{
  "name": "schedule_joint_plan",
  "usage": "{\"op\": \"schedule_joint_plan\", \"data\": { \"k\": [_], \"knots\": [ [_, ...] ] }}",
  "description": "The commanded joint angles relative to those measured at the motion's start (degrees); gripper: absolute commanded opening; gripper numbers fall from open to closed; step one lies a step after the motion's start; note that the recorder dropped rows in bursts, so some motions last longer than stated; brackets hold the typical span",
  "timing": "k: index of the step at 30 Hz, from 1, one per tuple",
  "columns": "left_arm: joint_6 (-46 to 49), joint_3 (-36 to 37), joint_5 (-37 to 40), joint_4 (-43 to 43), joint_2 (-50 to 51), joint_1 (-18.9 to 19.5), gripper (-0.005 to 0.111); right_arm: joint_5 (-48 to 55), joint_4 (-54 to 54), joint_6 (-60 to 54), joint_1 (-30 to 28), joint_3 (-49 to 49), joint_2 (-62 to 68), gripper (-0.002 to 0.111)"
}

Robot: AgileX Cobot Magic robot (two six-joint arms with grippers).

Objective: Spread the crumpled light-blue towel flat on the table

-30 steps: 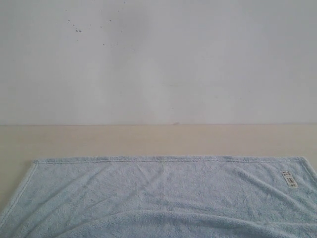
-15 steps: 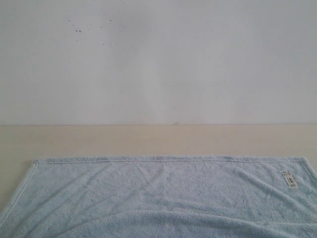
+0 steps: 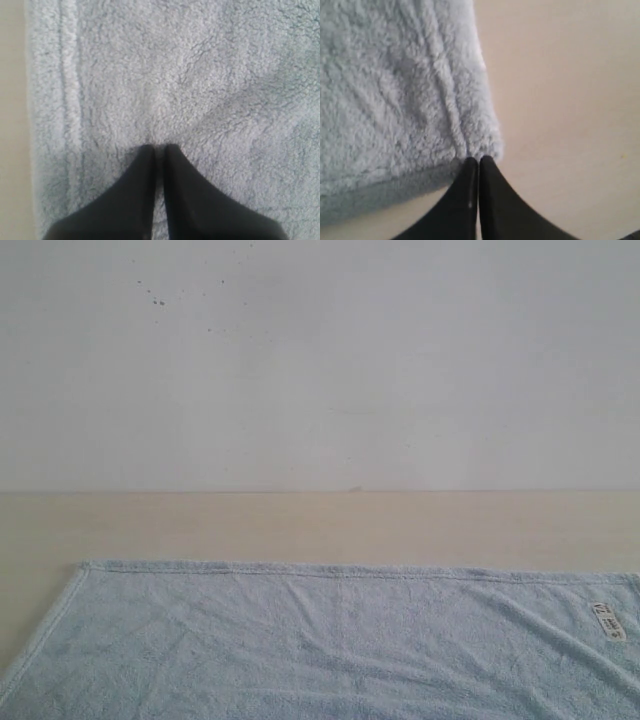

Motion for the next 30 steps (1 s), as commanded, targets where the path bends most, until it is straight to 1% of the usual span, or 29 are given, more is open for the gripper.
{"op": "schedule_joint_plan", "data": {
  "k": [1,6,11,18,21,24,27,28,30],
  "knots": [
    [0.03,1.02,-0.80,-1.24,0.86,-0.33,0.008,-5.95,-2.28,2.65,-0.06,0.21,-3.15,0.000],
    [0.03,0.48,-0.88,-1.48,-0.27,-0.33,0.008,-14.73,-1.99,2.90,-0.06,0.21,-6.98,0.000],
    [0.29,-1.64,-1.00,-1.00,-5.18,-0.18,0.008,-18.27,0.36,2.90,-0.06,0.21,-8.13,0.000],
    [1.79,-7.97,-1.50,-1.00,-12.85,-0.18,0.009,-20.51,2.55,2.70,-0.06,0.10,-8.26,0.000],
    [2.75,-11.24,0.19,-1.24,-15.42,-0.18,0.009,-22.96,6.37,-0.65,-0.06,0.12,-10.35,0.000],
    [7.47,-12.69,-0.06,-7.00,-19.55,-0.18,0.009,-26.87,9.29,-4.08,0.04,0.12,-14.52,0.000],
    [13.00,-12.82,-1.61,-16.09,-24.73,-0.18,0.009,-29.89,9.96,-3.94,0.04,0.12,-20.10,0.000],
    [14.73,-12.82,-1.87,-17.83,-26.43,-0.18,0.009,-31.19,10.92,-3.94,0.04,0.12,-21.94,0.000],
    [15.93,-12.82,-1.87,-18.71,-29.14,-0.18,0.009,-34.28,13.79,-3.94,0.29,0.12,-24.74,0.000]
  ]
}}
